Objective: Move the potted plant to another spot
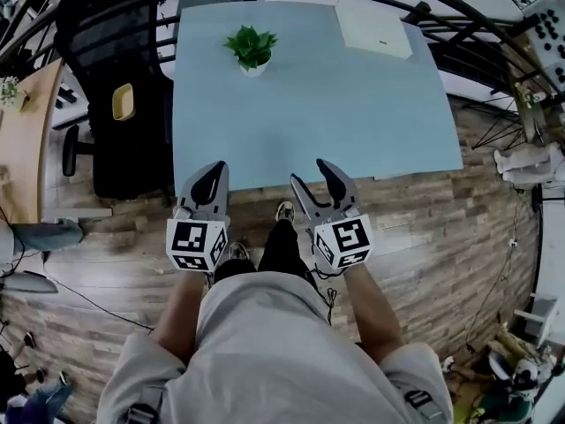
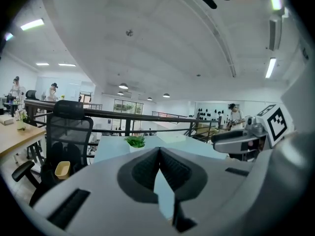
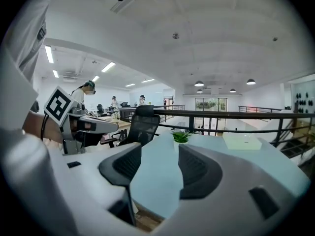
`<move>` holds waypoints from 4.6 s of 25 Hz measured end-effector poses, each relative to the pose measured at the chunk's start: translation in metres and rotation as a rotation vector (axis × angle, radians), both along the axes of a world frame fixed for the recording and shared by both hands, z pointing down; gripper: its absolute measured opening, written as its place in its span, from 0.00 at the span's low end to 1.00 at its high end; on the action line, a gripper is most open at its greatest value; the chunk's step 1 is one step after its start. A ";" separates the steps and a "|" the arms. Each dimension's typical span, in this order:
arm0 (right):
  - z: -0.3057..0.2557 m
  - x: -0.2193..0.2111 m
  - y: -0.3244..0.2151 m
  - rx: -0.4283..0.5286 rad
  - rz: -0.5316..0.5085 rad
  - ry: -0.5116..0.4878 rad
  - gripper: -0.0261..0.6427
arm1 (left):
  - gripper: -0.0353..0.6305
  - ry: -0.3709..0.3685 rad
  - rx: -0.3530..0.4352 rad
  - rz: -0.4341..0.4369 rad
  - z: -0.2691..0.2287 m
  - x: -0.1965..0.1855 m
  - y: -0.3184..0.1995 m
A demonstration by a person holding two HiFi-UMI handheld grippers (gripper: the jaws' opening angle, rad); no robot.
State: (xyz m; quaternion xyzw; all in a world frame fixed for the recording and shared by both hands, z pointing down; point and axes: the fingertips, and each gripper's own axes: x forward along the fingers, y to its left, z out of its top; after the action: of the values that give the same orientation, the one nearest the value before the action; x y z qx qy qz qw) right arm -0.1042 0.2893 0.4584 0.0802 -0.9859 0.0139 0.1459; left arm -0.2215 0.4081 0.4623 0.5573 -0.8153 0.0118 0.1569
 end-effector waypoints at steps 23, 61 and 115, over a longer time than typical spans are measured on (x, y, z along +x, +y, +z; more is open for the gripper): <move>0.092 -0.111 -0.144 -0.112 -0.182 0.102 0.46 | 0.07 0.148 -0.164 -0.197 0.102 -0.076 -0.125; 0.212 -0.336 -0.182 0.018 -0.384 0.183 0.84 | 0.07 0.224 -0.279 -0.148 0.200 -0.212 -0.148; -0.043 -0.216 -0.112 0.011 -0.384 -0.343 0.86 | 0.07 -0.069 -0.103 -0.236 -0.002 -0.103 -0.138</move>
State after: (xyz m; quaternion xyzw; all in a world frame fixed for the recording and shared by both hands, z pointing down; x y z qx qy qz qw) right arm -0.3200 0.1770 0.4154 -0.1111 -0.9935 -0.0062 -0.0239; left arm -0.3240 0.2703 0.4606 0.4479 -0.8784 0.0542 0.1575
